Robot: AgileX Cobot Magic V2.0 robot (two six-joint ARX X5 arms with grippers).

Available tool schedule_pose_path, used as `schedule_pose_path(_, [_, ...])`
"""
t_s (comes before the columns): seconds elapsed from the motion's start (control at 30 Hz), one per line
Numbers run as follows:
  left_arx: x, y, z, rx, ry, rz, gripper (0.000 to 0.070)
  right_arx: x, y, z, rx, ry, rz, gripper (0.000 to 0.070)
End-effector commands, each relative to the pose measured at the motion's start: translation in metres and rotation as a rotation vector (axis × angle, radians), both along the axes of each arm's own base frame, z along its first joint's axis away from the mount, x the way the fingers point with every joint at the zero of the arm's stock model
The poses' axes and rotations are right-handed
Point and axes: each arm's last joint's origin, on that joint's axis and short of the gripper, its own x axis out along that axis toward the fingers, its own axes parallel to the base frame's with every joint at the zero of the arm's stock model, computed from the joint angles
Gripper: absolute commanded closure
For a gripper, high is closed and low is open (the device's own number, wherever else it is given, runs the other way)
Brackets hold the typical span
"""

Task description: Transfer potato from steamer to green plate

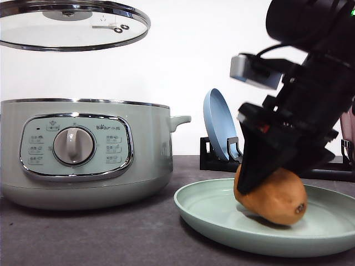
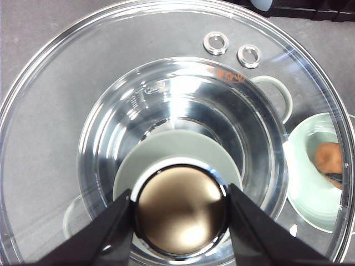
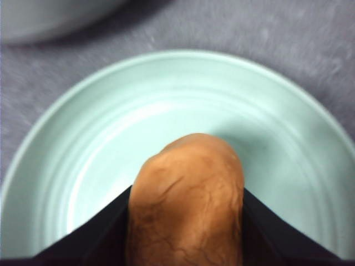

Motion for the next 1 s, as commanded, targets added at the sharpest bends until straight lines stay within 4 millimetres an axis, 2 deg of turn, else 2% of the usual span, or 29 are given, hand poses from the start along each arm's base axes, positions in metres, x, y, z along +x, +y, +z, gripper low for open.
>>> schedule_pose_path(0.0, [-0.007, 0.0, 0.014, -0.026, -0.061, -0.012, 0.07, 0.002, 0.003, -0.004, 0.003, 0.018, -0.012, 0.064])
schedule_pose_path(0.03, [-0.007, -0.001, 0.014, -0.026, -0.06, -0.014, 0.07, 0.002, 0.003, -0.005, -0.001, 0.025, -0.014, 0.0619])
schedule_pose_path(0.07, [-0.007, -0.001, 0.014, -0.026, -0.06, -0.016, 0.07, 0.002, 0.003, -0.005, -0.002, 0.027, -0.015, 0.057])
schedule_pose_path(0.23, [-0.008, -0.004, 0.014, -0.026, -0.06, -0.026, 0.07, 0.001, 0.003, -0.003, 0.008, 0.024, -0.023, 0.0294])
schedule_pose_path(0.33, [-0.009, -0.006, 0.014, -0.026, -0.06, -0.033, 0.07, 0.0, 0.002, 0.003, 0.023, 0.002, -0.023, 0.0208])
schedule_pose_path(0.53, [-0.011, -0.011, 0.014, -0.028, -0.058, -0.05, 0.07, -0.003, -0.002, 0.033, 0.056, -0.101, -0.053, 0.015])
schedule_pose_path(0.73, [-0.014, -0.02, 0.01, -0.009, -0.039, -0.083, 0.07, -0.015, -0.011, 0.076, 0.107, -0.192, -0.06, 0.015])
schedule_pose_path(0.97, [-0.001, -0.029, -0.004, 0.021, 0.01, -0.088, 0.07, -0.035, -0.027, 0.124, 0.161, -0.336, -0.093, 0.015])
